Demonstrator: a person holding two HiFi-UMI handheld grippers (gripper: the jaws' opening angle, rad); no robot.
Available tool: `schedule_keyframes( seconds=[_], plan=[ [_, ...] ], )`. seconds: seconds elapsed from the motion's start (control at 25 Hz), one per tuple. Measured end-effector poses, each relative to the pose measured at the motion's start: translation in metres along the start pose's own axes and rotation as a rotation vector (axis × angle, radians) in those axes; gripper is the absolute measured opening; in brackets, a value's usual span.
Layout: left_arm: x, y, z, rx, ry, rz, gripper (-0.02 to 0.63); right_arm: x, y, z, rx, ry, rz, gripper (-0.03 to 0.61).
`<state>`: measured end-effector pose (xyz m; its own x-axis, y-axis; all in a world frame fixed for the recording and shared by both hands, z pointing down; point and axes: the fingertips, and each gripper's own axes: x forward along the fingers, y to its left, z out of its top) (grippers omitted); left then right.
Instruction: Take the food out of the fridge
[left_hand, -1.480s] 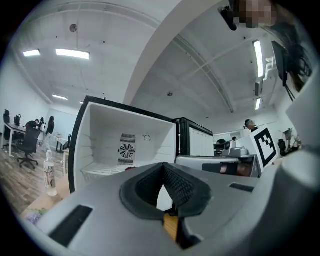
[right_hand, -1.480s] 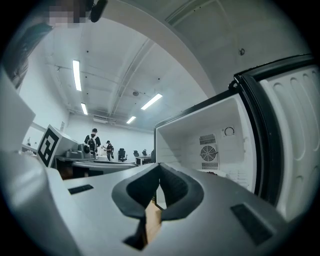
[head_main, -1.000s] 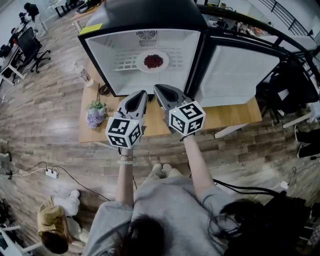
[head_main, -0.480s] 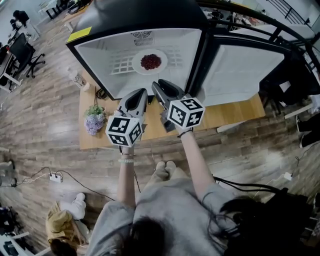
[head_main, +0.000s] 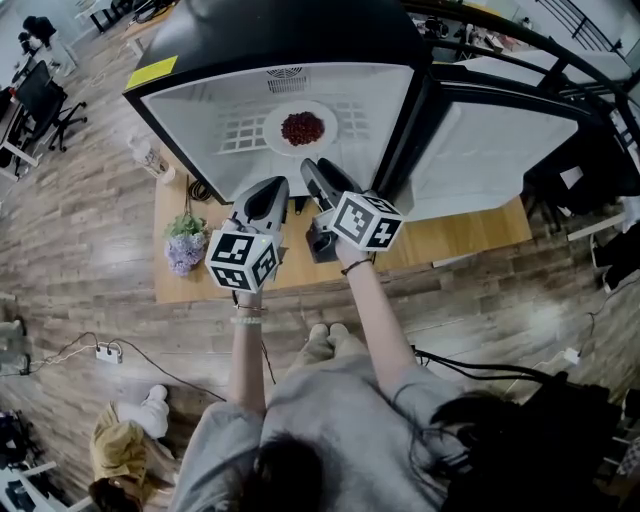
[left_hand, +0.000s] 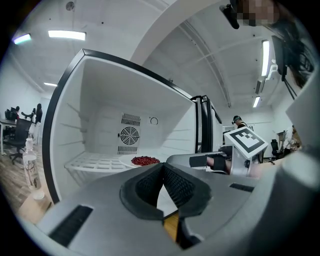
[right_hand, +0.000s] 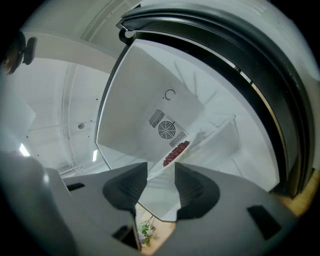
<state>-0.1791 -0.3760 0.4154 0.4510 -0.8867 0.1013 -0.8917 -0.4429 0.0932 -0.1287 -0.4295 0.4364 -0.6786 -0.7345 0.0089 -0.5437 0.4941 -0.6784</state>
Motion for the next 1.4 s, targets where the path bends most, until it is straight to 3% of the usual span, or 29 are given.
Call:
schedule_keyframes(
  seconds=[0.4, 0.56, 0.96, 1.4],
  plan=[
    [0.013, 0.01, -0.005, 0.002, 0.019, -0.008, 0.008, 0.022, -0.017, -0.004, 0.157, 0.021, -0.068, 0.166],
    [0.013, 0.011, -0.006, 0.004, 0.024, -0.008, 0.008, 0.028, -0.019, -0.003, 0.27, 0.019, -0.062, 0.162],
    [0.014, 0.02, -0.002, 0.011, 0.017, 0.004, 0.008, 0.038, -0.021, -0.002, 0.452, 0.0, -0.042, 0.074],
    [0.014, 0.018, -0.001, 0.01, 0.013, 0.003, 0.008, 0.038, -0.025, -0.001, 0.674, -0.022, -0.013, 0.044]
  ],
)
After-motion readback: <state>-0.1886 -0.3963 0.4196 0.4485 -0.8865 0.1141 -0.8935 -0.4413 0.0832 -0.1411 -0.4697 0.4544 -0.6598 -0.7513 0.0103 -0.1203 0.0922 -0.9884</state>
